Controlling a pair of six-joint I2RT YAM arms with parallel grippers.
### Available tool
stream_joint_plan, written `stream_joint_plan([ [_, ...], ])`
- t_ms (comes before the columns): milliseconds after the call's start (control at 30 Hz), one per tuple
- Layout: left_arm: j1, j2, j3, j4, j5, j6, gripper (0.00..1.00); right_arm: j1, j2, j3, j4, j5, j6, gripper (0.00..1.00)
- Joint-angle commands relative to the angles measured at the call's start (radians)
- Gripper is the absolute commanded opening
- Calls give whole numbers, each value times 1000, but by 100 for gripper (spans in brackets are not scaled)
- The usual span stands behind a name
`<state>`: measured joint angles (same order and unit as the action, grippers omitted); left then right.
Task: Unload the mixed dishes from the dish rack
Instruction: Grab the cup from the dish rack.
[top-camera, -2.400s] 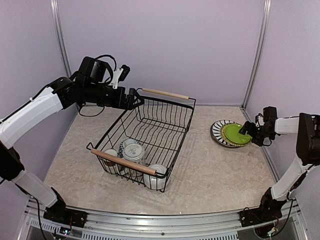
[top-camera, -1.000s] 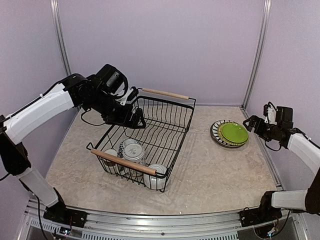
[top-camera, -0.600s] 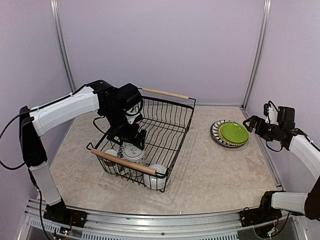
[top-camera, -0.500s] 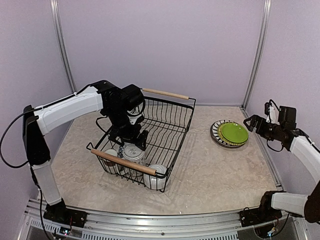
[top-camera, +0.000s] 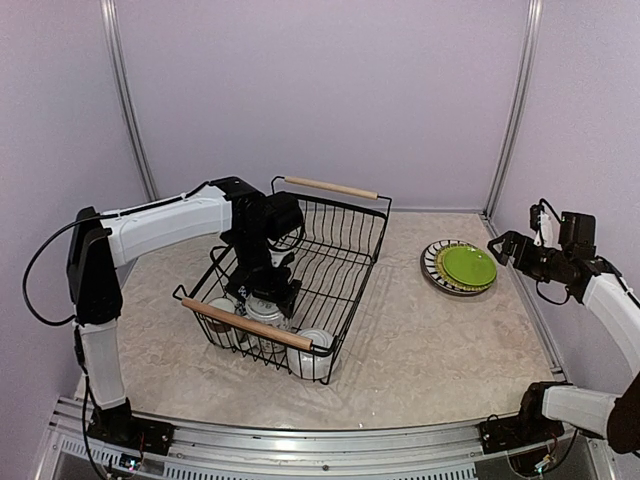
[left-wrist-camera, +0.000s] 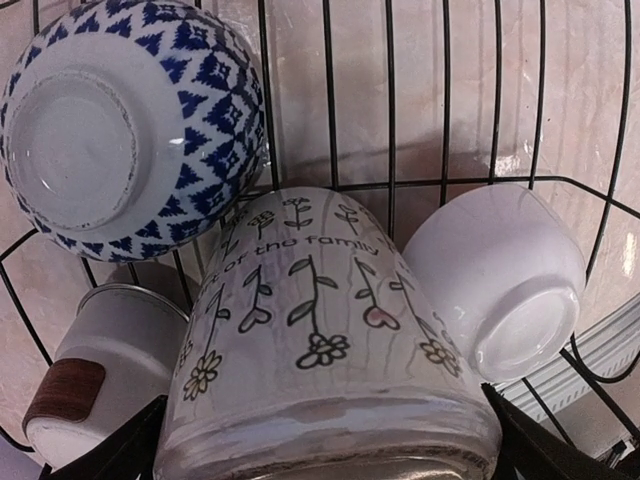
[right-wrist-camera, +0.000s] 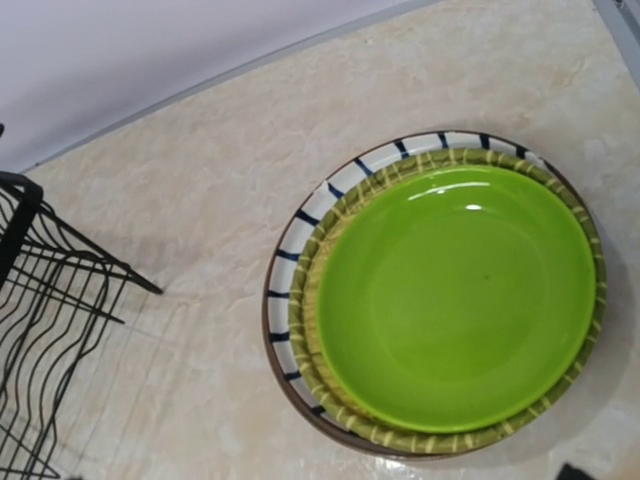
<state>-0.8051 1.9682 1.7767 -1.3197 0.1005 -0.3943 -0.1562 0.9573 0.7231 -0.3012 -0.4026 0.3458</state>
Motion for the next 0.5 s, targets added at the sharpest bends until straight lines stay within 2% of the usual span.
stream_joint_plan([
  [0, -10, 27, 7, -20, -36, 15, 95, 10, -4, -2, 3, -23, 14, 100],
  [333, -12, 26, -4, -34, -1, 24, 96, 18, -5, -6, 9, -25, 25, 100],
  [467, -12, 17, -7, -38, -10, 23, 88, 23, -3, -11, 13, -24, 29, 100],
])
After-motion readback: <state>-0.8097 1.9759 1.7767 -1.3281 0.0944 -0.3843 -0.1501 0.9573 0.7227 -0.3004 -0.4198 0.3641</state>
